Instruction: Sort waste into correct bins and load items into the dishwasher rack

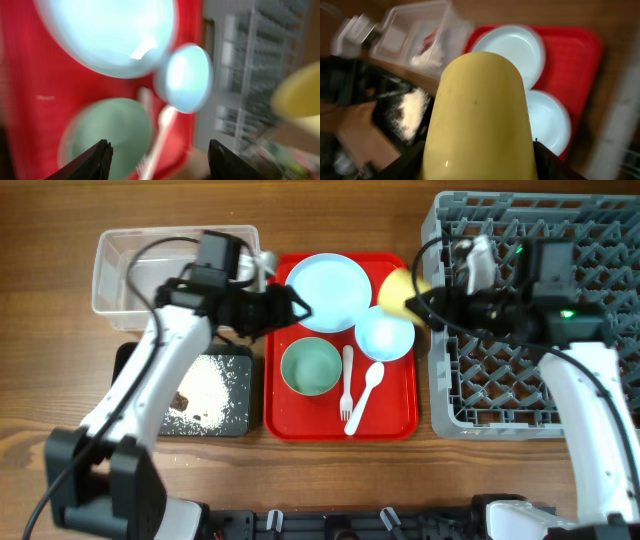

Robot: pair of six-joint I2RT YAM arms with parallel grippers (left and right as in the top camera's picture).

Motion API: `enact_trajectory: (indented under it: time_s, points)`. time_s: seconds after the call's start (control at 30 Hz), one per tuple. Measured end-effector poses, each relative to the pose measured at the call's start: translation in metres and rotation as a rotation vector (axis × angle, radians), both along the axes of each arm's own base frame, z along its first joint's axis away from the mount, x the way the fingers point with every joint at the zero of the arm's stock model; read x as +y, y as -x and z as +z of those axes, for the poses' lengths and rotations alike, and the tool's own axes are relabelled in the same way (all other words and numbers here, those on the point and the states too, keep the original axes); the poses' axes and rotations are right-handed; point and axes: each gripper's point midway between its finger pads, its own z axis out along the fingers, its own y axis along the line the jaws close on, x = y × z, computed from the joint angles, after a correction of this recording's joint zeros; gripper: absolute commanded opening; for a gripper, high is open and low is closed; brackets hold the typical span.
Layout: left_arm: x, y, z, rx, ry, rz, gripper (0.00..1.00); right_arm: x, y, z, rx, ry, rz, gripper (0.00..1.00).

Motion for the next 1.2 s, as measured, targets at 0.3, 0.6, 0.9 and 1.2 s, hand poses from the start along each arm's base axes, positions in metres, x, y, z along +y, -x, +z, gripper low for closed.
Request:
enact_trajectory:
  time_s: [0.3,0.6,0.9,1.2]
  points:
    - [0.097,-0.001,0.043,-0.173,-0.270,0.245,0.69,-0.167,0.013,0.050,0.069,0.302,-0.640,0.04]
    - [0.109,-0.002,0.047,-0.189,-0.302,0.276,0.69,-0.333,0.062,0.012,0.337,0.346,-1.143,0.04]
    - [0.110,0.000,0.045,-0.178,-0.311,0.278,0.69,-0.403,0.089,-0.061,0.571,0.291,-1.330,0.04]
    - [0.110,0.000,0.045,-0.178,-0.311,0.278,0.69,-0.415,0.078,-0.119,0.693,0.270,-1.294,0.43]
